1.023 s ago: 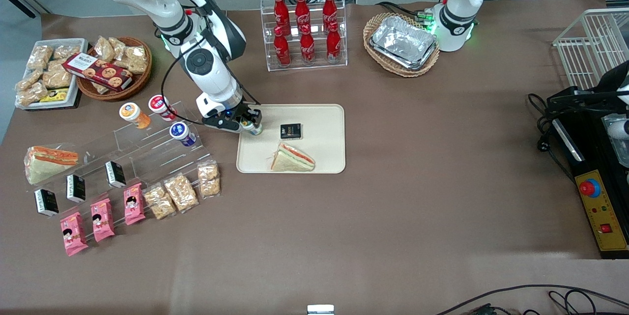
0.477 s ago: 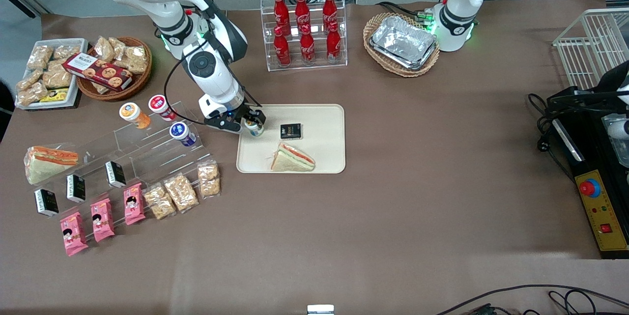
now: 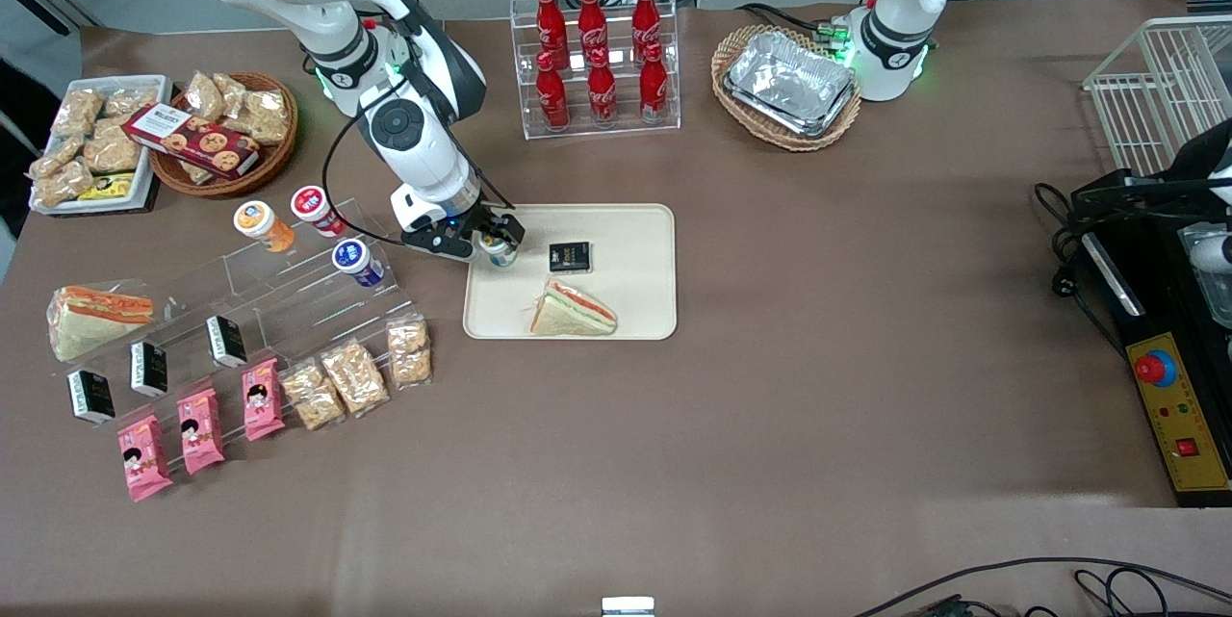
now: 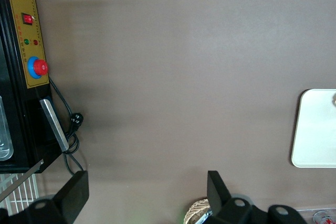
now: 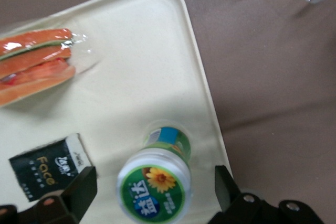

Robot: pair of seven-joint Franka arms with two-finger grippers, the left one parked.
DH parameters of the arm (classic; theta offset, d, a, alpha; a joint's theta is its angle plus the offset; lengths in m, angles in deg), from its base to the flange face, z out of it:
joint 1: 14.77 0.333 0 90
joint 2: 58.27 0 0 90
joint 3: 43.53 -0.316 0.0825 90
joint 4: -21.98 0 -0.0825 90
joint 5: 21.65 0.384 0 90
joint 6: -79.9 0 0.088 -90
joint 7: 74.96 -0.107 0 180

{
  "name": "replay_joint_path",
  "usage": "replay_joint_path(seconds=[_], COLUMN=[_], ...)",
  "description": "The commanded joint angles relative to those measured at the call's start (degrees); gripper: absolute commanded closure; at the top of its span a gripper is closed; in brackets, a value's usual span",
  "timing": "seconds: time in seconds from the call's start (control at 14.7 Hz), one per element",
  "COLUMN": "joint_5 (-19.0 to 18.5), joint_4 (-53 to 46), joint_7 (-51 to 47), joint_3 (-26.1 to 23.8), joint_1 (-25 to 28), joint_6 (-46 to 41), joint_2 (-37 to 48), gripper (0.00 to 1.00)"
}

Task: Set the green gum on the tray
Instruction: 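Lower the gum cup onto the tray beside the black box, then open the right gripper to release the gum cup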

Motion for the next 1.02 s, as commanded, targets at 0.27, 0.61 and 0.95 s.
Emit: replay_joint_path(seconds=[0.27,0.61,0.95], joint_5=[1.21,1.39,0.86], joint_4=[-11.03,-28.31,-47.76], joint_7=[-0.25,0.01,9.99], joint_3=[0.27,0.62,2.46], joint_1=[-1.43,-1.61,-4.07], joint_6=[-22.97,-44.49,-64.02], joint_2=[6.52,7.84,7.66], gripper=[0.0,0.0,0.0])
